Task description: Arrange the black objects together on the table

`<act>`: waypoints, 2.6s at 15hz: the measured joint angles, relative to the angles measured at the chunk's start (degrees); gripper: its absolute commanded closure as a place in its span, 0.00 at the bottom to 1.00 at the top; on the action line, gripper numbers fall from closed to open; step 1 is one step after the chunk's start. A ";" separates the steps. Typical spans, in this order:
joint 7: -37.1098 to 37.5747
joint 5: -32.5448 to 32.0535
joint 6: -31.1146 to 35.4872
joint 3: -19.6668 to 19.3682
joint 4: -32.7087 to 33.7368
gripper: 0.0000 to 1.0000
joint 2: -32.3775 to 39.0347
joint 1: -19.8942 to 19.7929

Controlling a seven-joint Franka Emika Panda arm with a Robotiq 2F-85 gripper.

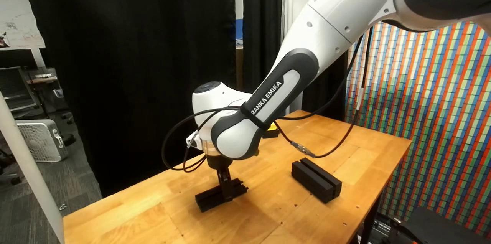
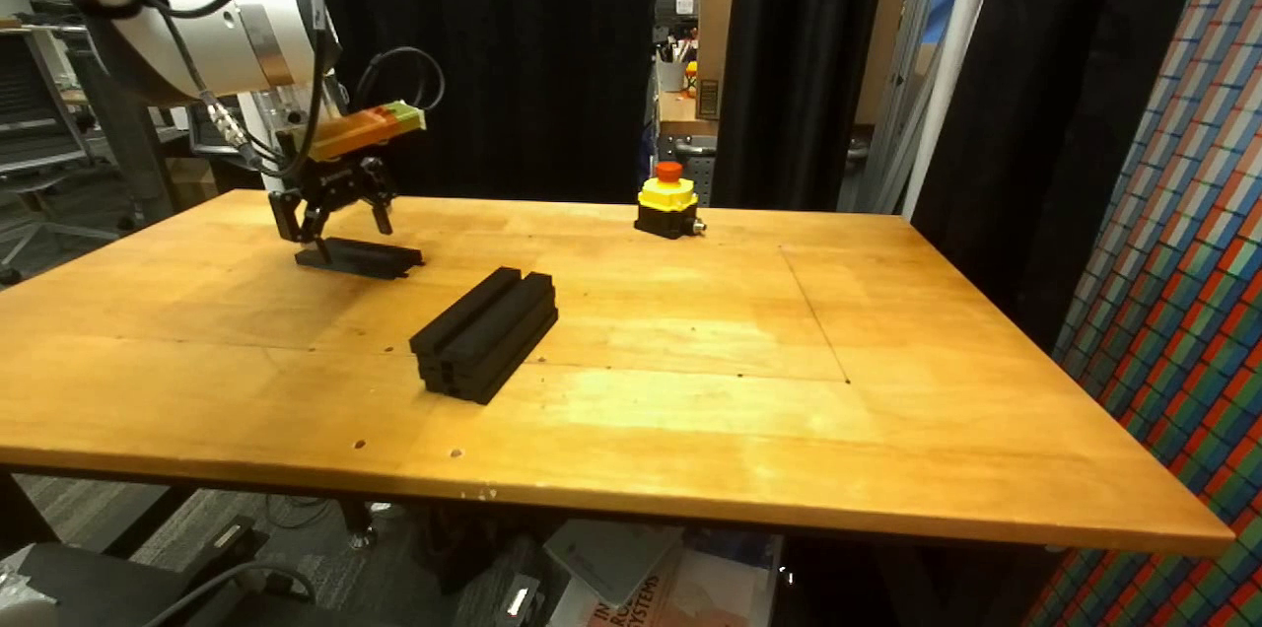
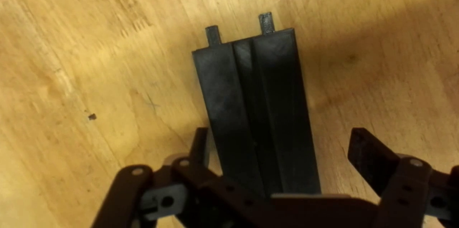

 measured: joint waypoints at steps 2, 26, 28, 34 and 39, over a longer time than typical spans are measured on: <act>-1.55 0.19 -0.16 0.00 1.01 0.00 1.02 -0.07; -5.63 6.10 -3.15 0.01 5.55 0.54 4.58 -1.77; -4.56 6.12 -3.17 -0.01 5.05 0.54 3.73 -2.00; 2.08 8.73 -3.24 -0.29 -2.21 0.54 -4.70 -3.88; 7.74 15.85 -2.96 -1.87 -13.58 0.54 -16.07 -7.30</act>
